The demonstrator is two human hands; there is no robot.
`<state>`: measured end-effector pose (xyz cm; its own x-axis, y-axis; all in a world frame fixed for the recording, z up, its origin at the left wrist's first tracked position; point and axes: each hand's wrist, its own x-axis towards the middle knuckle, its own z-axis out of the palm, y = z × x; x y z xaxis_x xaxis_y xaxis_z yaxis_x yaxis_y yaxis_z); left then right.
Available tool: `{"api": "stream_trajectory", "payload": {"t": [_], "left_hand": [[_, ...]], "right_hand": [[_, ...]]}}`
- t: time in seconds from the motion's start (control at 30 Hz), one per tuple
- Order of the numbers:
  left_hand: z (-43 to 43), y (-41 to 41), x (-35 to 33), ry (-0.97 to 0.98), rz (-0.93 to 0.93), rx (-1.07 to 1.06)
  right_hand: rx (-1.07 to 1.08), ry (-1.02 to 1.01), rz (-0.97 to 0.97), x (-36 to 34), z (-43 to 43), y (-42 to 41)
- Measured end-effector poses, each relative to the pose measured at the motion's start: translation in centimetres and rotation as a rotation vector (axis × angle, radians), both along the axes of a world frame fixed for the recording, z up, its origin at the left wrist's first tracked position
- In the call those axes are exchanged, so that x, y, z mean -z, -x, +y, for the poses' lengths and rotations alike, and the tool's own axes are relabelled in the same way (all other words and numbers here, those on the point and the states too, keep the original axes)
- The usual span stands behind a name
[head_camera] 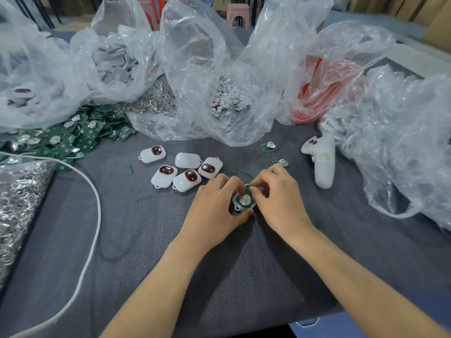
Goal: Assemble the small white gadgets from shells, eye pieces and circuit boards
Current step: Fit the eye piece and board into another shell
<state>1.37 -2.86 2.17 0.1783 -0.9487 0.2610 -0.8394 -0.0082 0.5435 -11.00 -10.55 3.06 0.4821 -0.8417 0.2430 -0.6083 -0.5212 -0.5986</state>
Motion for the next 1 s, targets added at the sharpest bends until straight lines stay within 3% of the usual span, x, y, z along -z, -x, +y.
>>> {"api": "stream_trajectory", "payload": {"t": [0.33,0.7,1.0], "left_hand": [[0.2,0.0,-0.1,-0.003,0.000,0.010],[0.1,0.0,-0.1,0.015,0.022,0.004],[0.1,-0.1,0.0,0.015,0.033,-0.002]], "right_hand": [[0.032,-0.044,-0.082,0.3,-0.3,0.2],[0.036,-0.256,-0.152,0.5,-1.2,0.4],[0.046,-0.263,-0.155,0.6,-1.2,0.4]]}}
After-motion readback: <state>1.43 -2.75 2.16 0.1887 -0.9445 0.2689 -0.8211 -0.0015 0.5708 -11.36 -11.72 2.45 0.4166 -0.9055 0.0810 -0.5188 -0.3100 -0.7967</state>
